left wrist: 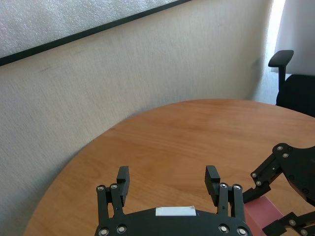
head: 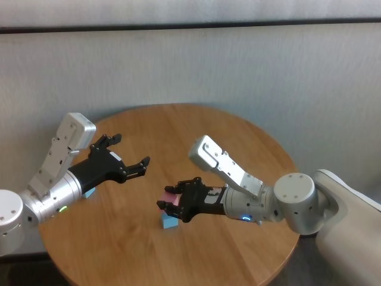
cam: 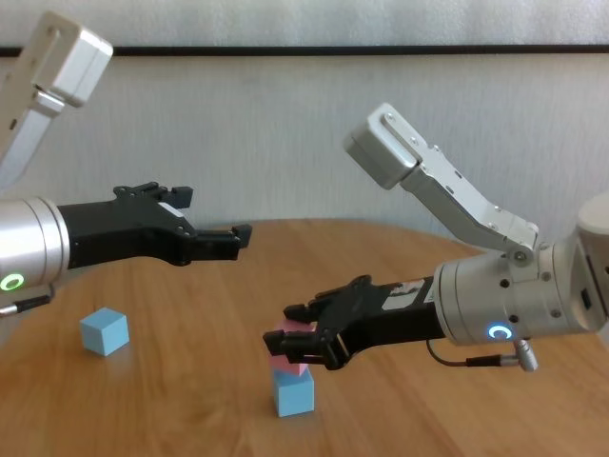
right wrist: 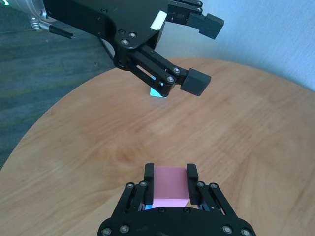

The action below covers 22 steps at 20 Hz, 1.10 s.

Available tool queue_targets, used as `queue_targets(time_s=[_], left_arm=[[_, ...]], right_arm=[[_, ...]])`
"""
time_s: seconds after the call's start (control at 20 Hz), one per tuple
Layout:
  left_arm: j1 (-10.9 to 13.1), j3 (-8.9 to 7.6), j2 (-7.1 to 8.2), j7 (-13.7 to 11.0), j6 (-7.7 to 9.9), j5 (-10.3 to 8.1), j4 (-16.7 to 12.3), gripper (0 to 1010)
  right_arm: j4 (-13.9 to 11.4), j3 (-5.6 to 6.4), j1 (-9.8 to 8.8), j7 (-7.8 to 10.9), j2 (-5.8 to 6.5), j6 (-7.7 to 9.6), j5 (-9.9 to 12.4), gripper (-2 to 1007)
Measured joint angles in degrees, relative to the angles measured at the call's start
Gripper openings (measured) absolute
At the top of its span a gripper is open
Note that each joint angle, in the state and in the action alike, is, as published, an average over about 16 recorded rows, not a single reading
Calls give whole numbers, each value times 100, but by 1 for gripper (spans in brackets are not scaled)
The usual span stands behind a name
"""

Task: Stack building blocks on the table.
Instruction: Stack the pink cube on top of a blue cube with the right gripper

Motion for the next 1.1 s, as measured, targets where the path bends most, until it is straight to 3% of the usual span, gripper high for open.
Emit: queue_targets(time_s=[1.1], left_arm=[[0, 0, 0, 0, 0, 0, 0, 1003]], right_arm=[[145, -44, 78, 111, -67, 122, 13, 368]])
